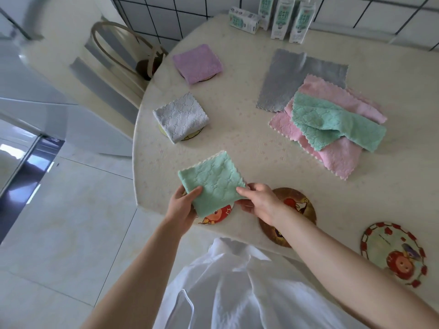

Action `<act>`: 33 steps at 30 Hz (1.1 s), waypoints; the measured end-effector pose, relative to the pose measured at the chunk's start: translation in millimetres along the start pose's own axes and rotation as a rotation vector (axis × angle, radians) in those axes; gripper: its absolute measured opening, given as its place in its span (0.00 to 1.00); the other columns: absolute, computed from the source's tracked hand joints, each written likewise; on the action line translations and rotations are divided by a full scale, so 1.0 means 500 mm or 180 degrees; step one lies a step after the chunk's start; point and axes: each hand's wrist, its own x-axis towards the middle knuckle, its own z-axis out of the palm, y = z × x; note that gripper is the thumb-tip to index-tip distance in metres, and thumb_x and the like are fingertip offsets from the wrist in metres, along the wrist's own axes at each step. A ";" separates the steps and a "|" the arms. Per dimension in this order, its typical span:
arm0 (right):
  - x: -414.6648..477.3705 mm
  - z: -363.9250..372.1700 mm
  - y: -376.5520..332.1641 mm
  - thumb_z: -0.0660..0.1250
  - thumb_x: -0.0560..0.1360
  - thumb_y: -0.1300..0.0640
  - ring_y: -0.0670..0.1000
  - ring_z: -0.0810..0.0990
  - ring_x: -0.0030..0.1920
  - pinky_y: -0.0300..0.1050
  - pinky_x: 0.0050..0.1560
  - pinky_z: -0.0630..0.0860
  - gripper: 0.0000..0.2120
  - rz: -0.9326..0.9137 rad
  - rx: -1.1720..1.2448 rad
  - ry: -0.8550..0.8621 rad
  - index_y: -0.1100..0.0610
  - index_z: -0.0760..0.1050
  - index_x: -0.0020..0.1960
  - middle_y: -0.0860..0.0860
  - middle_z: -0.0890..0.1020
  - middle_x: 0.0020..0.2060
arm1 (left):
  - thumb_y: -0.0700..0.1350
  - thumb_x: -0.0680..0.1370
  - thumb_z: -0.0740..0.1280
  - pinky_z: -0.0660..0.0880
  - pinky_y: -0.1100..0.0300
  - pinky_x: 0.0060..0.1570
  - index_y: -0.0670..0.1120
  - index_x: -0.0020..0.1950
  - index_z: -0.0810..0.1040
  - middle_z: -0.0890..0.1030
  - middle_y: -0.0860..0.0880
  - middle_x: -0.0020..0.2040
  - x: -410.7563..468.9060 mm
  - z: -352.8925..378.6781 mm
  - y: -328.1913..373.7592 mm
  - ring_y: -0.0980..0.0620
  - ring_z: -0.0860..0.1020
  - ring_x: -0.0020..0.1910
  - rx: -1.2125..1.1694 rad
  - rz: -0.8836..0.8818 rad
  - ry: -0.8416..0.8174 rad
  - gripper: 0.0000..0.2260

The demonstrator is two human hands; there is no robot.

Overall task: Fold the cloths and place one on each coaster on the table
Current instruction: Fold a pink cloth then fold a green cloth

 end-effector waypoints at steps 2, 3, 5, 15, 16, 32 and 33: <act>0.013 0.017 0.021 0.66 0.76 0.65 0.53 0.81 0.38 0.46 0.39 0.76 0.03 0.0006 -0.0136 0.0154 0.59 0.76 0.46 0.56 0.81 0.43 | 0.35 0.76 0.67 0.79 0.45 0.48 0.41 0.62 0.74 0.80 0.41 0.57 0.001 -0.028 -0.013 0.42 0.80 0.54 0.0238 -0.0039 0.0351 0.15; 0.020 0.021 0.032 0.66 0.76 0.65 0.53 0.81 0.38 0.49 0.41 0.77 0.03 0.0049 -0.0238 0.0236 0.59 0.76 0.45 0.57 0.82 0.43 | 0.36 0.76 0.67 0.80 0.46 0.47 0.40 0.61 0.74 0.80 0.40 0.56 0.002 -0.038 -0.020 0.42 0.80 0.52 0.0427 -0.0068 0.0540 0.14; 0.031 0.021 0.053 0.67 0.75 0.66 0.54 0.82 0.39 0.52 0.45 0.80 0.04 0.0115 -0.0444 0.0421 0.58 0.77 0.44 0.58 0.82 0.45 | 0.37 0.76 0.68 0.80 0.47 0.45 0.38 0.59 0.73 0.80 0.38 0.55 0.006 -0.053 -0.031 0.42 0.81 0.48 0.0761 -0.0126 0.0819 0.12; 0.031 0.041 0.076 0.71 0.73 0.62 0.57 0.84 0.38 0.54 0.46 0.82 0.03 -0.0170 -0.1058 0.0961 0.58 0.77 0.42 0.57 0.83 0.41 | 0.38 0.75 0.70 0.82 0.53 0.36 0.36 0.52 0.75 0.81 0.39 0.46 0.009 -0.078 -0.027 0.45 0.83 0.41 0.1524 0.0225 0.1093 0.09; 0.030 0.042 0.078 0.71 0.73 0.61 0.56 0.84 0.37 0.53 0.45 0.82 0.03 -0.0216 -0.1141 0.1000 0.58 0.77 0.42 0.57 0.83 0.41 | 0.38 0.75 0.70 0.82 0.53 0.36 0.36 0.51 0.75 0.81 0.39 0.46 0.011 -0.081 -0.028 0.45 0.83 0.40 0.1621 0.0226 0.1110 0.09; -0.004 -0.133 0.000 0.63 0.76 0.54 0.52 0.80 0.43 0.47 0.43 0.77 0.08 -0.0707 -0.2801 0.1186 0.58 0.77 0.49 0.52 0.81 0.43 | 0.38 0.71 0.64 0.70 0.54 0.55 0.49 0.66 0.70 0.71 0.49 0.64 0.032 0.031 0.009 0.46 0.68 0.61 0.5507 0.1912 0.1487 0.23; -0.005 -0.161 -0.016 0.63 0.76 0.54 0.52 0.79 0.43 0.45 0.43 0.76 0.08 -0.0787 -0.2929 0.1234 0.57 0.77 0.50 0.51 0.81 0.44 | 0.38 0.71 0.64 0.70 0.54 0.56 0.49 0.65 0.71 0.72 0.49 0.63 0.038 0.056 0.007 0.47 0.68 0.61 0.5546 0.2013 0.1411 0.22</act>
